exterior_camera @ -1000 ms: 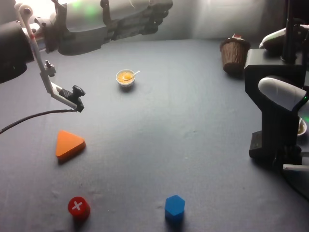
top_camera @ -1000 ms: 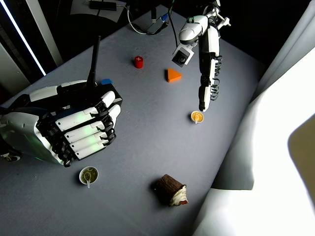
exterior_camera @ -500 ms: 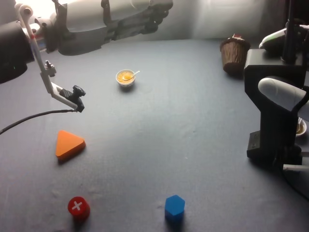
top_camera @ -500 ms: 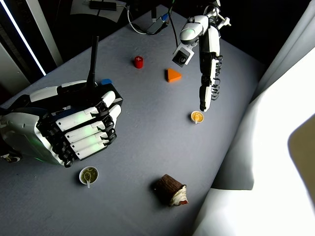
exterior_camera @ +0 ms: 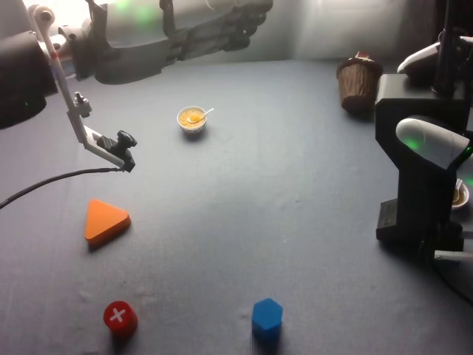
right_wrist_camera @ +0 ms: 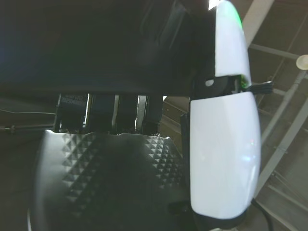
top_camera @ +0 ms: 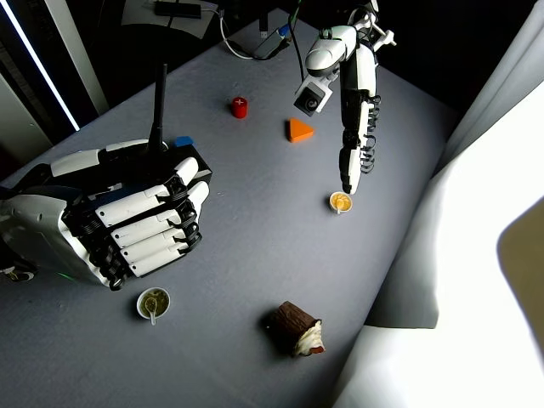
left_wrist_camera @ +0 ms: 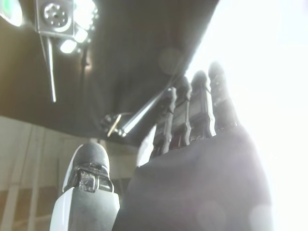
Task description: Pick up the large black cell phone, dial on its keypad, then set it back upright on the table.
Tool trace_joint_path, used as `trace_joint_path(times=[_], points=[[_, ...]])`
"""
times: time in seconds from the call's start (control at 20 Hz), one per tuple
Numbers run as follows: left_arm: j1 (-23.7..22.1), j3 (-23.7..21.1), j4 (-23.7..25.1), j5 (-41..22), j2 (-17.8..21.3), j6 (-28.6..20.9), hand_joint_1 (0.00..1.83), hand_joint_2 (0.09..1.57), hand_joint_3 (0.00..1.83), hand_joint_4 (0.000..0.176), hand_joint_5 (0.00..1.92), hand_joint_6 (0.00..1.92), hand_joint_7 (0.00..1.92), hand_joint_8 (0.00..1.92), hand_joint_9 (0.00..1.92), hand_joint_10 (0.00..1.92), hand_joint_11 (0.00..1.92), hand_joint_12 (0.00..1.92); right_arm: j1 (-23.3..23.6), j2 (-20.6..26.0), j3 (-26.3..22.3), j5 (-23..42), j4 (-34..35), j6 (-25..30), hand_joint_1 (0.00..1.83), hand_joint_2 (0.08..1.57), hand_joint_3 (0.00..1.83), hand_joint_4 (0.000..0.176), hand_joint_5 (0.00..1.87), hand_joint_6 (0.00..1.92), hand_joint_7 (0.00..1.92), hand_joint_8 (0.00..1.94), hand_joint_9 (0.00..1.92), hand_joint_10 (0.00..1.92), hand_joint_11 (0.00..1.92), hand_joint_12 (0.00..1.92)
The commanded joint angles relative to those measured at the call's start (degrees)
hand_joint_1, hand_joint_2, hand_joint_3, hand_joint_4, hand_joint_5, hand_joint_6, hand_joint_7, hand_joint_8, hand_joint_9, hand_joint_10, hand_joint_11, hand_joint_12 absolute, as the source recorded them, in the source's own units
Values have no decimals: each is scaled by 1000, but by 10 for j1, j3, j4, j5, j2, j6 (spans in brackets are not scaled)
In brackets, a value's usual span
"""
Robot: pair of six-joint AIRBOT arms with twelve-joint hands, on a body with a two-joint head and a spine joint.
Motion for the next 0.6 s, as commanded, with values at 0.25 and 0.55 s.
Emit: trace_joint_path(times=[0.25,0.55], points=[[-15,-5,-49,-50,4,-1,0,1183,0,0,90,3,85,1,55,4,0,154,-1,9,1,76,-15,7,1352,1195,1,0,699,1266,841,1139,824,1425,714,1216],[-17,-7,-50,-50,6,-1,0,1190,0,0,85,3,76,3,52,5,0,136,0,16,-8,76,-17,5,1346,1211,0,0,678,1350,799,1166,796,1456,679,1164]])
